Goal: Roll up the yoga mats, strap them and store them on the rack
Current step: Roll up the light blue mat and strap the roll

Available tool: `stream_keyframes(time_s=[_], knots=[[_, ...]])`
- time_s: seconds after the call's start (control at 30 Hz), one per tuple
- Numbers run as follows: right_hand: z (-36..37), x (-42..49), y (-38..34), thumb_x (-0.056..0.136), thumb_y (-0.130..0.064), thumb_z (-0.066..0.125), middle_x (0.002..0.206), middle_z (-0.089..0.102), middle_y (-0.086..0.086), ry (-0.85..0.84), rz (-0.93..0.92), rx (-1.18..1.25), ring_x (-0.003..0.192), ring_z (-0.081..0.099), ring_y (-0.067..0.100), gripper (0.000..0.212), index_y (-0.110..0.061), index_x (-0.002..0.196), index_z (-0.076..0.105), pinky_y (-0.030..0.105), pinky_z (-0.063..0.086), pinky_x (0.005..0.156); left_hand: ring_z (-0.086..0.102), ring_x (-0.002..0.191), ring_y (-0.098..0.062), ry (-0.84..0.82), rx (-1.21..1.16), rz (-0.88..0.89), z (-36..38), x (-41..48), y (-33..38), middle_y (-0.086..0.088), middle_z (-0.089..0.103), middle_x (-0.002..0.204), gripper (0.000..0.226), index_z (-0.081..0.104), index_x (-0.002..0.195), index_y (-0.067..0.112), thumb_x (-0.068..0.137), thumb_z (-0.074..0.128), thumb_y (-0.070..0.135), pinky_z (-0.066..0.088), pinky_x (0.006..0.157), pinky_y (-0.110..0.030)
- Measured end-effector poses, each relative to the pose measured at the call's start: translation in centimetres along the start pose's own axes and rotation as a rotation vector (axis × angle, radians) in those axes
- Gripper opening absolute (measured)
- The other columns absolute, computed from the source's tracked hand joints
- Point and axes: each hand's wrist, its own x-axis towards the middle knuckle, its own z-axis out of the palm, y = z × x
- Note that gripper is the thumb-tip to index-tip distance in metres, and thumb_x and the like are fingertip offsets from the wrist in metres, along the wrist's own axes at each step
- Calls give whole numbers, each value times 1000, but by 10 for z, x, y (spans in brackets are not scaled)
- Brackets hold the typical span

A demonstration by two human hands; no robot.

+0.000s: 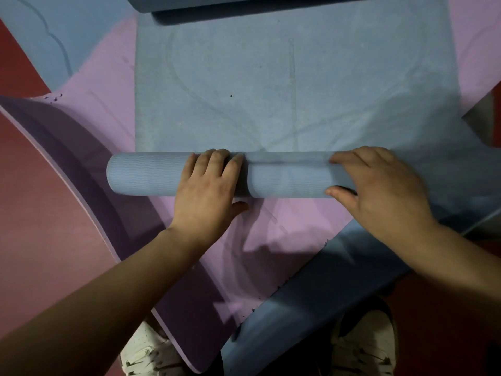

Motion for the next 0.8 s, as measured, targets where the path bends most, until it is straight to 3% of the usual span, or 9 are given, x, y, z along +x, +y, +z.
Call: stream_keyframes(time_s=[0.1,0.2,0.43,0.67,0.8], knots=[[3,-1,3,66,-36,85,122,61,9,-14,-33,-13,113,54,32,67,-11,123,61,43,46,94,52,119,-38,-19,44,-3,2,8,1,-15,56,127,90,52,132,8,58,91,39,34,110,-57],[12,1,7,52,-32,92,126,55,15,-48,-86,-94,116,50,37,90,-5,129,54,48,40,103,53,112,-38,4,62,8,5,15,0,-15,57,122,83,52,129,6,62,88,38,36,108,-57],[11,14,11,52,-25,94,112,62,14,-2,-89,-54,99,57,39,78,-7,120,60,46,48,88,56,100,-34,35,33,23,1,18,-4,-11,59,108,70,57,124,8,67,84,40,43,96,-49],[-7,-19,3,49,-32,92,103,62,9,-98,-165,-101,91,59,34,74,-10,113,62,39,51,76,55,92,-32,5,-24,37,-8,-29,5,-9,58,103,76,57,120,7,60,84,45,45,85,-44],[-4,-34,1,53,-33,90,102,62,4,-183,-158,-49,92,59,30,69,-16,114,62,40,54,72,55,93,-31,18,-99,50,1,-54,12,-8,60,107,69,54,116,10,64,83,44,44,89,-43]])
